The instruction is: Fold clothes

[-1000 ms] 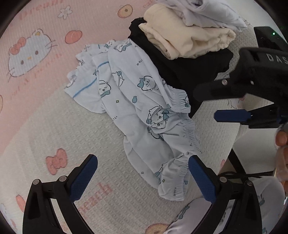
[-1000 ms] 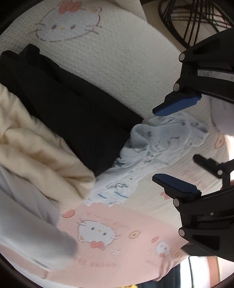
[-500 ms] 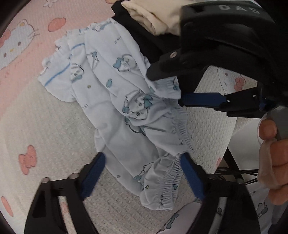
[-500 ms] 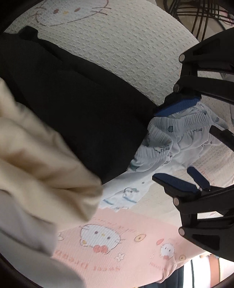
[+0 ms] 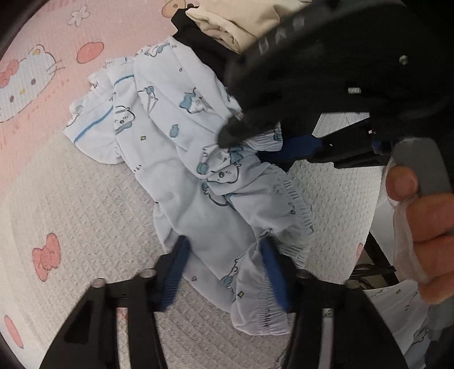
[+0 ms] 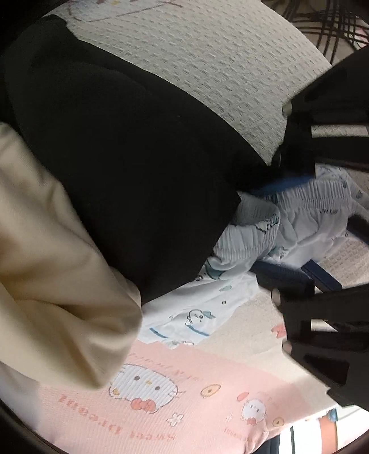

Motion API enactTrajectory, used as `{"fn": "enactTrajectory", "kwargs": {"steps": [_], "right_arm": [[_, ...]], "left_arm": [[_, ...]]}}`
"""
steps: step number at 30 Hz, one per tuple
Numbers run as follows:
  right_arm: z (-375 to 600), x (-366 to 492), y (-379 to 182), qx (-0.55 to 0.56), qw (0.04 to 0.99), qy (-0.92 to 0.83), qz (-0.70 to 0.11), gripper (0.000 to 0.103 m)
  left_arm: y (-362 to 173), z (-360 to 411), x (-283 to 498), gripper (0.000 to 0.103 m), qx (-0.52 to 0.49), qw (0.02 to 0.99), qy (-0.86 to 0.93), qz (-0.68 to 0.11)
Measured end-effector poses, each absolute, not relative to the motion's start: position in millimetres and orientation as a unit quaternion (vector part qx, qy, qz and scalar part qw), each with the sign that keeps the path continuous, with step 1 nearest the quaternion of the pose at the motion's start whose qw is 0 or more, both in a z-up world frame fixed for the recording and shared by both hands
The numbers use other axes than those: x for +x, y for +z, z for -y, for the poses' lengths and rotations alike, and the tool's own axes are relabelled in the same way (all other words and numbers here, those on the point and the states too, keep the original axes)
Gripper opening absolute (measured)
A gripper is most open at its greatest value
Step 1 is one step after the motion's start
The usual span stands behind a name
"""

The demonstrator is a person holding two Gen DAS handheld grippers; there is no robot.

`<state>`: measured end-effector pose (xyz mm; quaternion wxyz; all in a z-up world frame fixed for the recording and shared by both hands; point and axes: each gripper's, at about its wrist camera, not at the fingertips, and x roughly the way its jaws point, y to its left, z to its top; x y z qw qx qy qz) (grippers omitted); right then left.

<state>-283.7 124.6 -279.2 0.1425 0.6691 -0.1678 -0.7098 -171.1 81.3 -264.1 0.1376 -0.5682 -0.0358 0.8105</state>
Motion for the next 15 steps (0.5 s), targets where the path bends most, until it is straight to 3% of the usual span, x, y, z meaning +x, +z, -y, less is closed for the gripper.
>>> {"fn": "enactTrajectory", "kwargs": {"steps": [2,4,15], "right_arm": [[-120.9,-280.8,-274.0,0.663,0.158,-0.710,0.180,0.026],[-119.3,-276.2,-266.5,0.652,0.172,-0.712,0.196,0.024],[-99.2,-231.0,-205.8,0.559,0.301,-0.727,0.262,0.019]], "left_arm": [[-262.4,-77.3,-169.4,0.019,-0.572,0.145,0.806,0.054],[-256.2,-72.2,-164.8,0.015,-0.569,0.143,0.808,0.062],[-197.8,-26.9,-116.5,0.015,-0.506,0.115,0.851,0.080]]}}
